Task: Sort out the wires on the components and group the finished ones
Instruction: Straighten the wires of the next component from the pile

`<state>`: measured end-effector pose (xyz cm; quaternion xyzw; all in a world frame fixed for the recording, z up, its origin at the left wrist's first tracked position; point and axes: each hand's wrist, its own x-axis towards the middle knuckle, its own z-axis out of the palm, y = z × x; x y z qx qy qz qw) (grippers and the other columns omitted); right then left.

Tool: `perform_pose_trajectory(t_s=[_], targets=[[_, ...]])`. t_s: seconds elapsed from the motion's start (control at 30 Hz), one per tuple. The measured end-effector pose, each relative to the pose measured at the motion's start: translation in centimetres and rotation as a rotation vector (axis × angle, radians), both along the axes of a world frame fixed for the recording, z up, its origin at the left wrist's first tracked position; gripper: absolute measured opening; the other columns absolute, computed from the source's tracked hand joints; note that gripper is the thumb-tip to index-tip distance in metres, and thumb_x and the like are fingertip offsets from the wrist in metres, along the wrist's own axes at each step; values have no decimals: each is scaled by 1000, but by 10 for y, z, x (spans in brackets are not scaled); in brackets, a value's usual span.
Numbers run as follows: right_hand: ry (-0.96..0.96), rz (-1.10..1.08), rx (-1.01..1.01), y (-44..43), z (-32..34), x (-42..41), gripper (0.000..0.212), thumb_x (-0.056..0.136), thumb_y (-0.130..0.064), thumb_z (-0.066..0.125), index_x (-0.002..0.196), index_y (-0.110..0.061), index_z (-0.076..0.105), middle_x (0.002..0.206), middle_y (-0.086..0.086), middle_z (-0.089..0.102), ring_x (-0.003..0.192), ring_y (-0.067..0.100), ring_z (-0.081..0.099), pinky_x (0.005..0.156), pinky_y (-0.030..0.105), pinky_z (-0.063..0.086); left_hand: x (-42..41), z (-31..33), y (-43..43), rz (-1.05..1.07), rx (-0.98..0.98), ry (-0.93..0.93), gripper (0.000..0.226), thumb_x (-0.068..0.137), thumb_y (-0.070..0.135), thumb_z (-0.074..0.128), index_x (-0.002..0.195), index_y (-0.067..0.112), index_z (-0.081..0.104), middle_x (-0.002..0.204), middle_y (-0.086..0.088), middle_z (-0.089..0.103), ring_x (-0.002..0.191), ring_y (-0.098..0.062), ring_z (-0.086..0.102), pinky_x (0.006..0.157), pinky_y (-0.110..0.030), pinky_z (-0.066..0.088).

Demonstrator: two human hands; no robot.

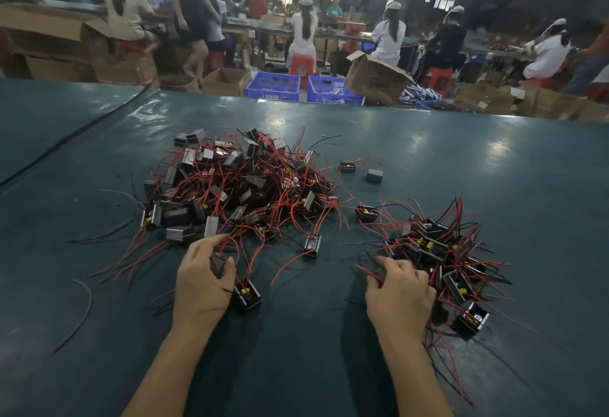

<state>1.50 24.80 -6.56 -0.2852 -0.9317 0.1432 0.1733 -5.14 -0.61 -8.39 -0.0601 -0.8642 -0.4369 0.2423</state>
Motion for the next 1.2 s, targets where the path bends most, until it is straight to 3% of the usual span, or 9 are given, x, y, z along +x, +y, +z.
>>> perform_pose_trajectory(t_s=[0.1,0.3,0.4,0.5,0.63,0.8,1.0,1.1,1.2], targets=[[65,24,3,1,1,2,27,94,-30,60,120,-30,66,115,-7,66,112,22,52,92,37,36,2,1,0,-1,-8,6,39,81,-5,69,117,9,64,109,-2,58,92,-20,58,88,-32,45],[594,196,-134,11,5,7,18,84,-8,75,102,-9,76,86,0,73,79,22,66,74,41,54,3,2,0,-8,7,6,38,81,-4,70,116,10,65,111,-1,58,84,-6,55,85,-25,41],[805,308,-490,13,12,8,16,82,-17,74,98,-18,77,81,-10,73,72,4,66,68,16,53,4,2,0,-14,9,6,37,83,-2,69,116,10,64,113,-3,59,84,-7,55,86,-27,42],[914,313,-848,9,19,9,14,80,-20,72,82,-34,76,76,-9,75,64,2,66,61,12,52,4,1,1,-2,-33,13,35,83,-2,69,116,9,65,117,-6,61,96,-19,59,91,-33,45],[872,282,-1127,2,24,7,19,83,-3,70,78,-20,77,73,1,75,61,6,67,57,16,53,12,5,16,58,-146,100,24,87,10,68,110,8,70,128,-10,61,116,-30,54,101,-44,39],[651,289,-1339,-16,27,9,21,82,-3,70,70,-18,79,72,7,75,57,8,66,44,19,51,34,24,39,-255,53,262,27,94,26,50,100,12,71,104,7,68,102,-7,62,86,-36,52],[509,457,-1317,-32,27,12,22,83,0,69,71,-15,78,68,9,73,56,10,64,53,18,51,54,37,60,-548,484,-199,38,84,50,54,109,24,68,92,-2,74,78,-18,69,72,-24,53],[451,544,-1266,-37,26,13,20,84,2,69,77,-15,77,72,11,75,63,16,67,60,21,54,56,38,66,-489,477,-199,20,82,38,76,98,26,72,84,1,75,73,-15,70,69,-24,56],[420,588,-1207,-38,23,14,14,83,-1,71,80,-13,77,78,11,76,70,16,69,65,22,55,55,38,67,-437,492,-159,12,80,31,69,82,21,75,73,1,74,65,-11,69,62,-19,53]])
